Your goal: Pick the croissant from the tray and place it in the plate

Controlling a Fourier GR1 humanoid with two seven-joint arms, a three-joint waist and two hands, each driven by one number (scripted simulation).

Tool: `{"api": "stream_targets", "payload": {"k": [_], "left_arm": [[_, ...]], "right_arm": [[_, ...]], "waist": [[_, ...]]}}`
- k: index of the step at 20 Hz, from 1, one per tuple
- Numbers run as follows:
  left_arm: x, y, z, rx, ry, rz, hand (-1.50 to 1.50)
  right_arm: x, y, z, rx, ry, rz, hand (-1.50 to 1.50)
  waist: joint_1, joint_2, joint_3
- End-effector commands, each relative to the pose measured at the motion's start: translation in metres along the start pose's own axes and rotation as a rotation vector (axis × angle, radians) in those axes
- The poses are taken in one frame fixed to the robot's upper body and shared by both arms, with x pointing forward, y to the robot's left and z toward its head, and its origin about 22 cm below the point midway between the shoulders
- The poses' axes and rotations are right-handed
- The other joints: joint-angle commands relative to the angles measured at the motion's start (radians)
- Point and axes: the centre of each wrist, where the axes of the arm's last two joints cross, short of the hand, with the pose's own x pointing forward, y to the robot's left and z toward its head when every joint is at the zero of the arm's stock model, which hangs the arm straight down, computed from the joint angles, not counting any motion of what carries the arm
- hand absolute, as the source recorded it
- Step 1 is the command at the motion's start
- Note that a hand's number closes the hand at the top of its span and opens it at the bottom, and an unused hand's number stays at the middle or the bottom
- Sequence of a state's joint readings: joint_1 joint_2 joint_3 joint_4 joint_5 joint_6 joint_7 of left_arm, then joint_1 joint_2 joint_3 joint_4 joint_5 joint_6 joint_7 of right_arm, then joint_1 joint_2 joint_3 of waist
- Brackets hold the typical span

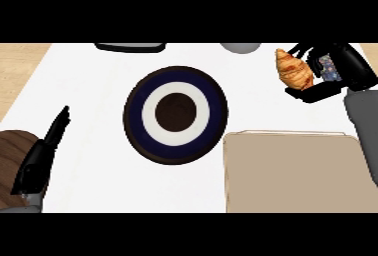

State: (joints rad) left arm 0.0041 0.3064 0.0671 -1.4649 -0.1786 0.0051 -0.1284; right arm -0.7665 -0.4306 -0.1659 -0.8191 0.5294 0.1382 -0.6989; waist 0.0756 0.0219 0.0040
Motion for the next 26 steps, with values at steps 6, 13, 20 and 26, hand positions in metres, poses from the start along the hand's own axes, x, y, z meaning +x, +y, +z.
{"api": "stream_targets", "payload": {"k": [6,13,20,26], "left_arm": [[-0.021,0.000,0.014,0.034,0.053,0.006,0.00],[-0.020,-0.010,0.025,0.049,0.037,-0.014,0.00],[-0.008,0.004,0.012,0.044,0.047,-0.022,0.00],[-0.008,0.013,0.017,0.031,0.037,-0.020,0.00]], "right_arm": [[0.036,0.035,-0.073,0.102,-0.219,-0.183,1.50],[0.088,0.070,-0.121,0.159,-0.213,-0.264,1.50],[0.133,0.136,-0.144,0.313,-0.156,-0.229,1.50],[0.144,0.170,-0.143,0.390,-0.129,-0.195,1.50]], "waist": [[-0.055,-0.019,-0.004],[-0.062,-0.022,-0.004],[-0.061,-0.019,-0.004],[-0.045,-0.017,-0.004]]}}
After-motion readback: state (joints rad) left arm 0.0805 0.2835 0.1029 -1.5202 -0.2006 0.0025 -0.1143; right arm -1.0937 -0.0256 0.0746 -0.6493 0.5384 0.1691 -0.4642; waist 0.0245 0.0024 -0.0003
